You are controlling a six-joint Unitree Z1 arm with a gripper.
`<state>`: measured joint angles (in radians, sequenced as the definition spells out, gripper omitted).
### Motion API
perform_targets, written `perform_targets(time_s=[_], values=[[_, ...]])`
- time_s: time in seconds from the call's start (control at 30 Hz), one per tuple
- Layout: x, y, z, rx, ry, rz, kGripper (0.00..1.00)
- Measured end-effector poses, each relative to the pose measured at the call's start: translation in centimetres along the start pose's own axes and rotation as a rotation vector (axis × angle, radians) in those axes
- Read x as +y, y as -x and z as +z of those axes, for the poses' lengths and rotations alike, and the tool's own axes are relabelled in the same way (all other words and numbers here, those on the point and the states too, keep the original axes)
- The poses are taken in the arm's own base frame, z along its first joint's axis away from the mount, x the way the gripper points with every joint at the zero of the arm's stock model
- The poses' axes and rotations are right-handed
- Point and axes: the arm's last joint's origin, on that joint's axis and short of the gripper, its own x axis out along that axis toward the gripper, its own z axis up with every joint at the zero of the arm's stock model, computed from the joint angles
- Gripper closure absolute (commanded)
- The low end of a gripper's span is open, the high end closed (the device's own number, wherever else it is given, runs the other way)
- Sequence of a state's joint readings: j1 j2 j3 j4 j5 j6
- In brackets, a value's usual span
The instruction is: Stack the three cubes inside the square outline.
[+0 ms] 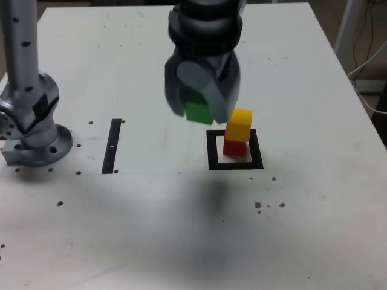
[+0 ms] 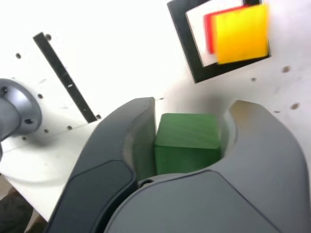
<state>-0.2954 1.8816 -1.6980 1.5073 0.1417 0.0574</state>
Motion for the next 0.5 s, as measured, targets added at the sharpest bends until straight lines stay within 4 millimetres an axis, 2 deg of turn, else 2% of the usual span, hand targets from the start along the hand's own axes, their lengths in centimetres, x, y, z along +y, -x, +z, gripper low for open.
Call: perform_targets(time_s=[0.07,0.23,0.5], values=[[0.7,0.0,0.4,0.000,-0.003,0.005,0.84],[1.8,-1.4,2.0,0.041,-0.012,-0.009,0.84],[3.1,-1.1,3.5,-0.001,-0.007,-0.012,0.84]])
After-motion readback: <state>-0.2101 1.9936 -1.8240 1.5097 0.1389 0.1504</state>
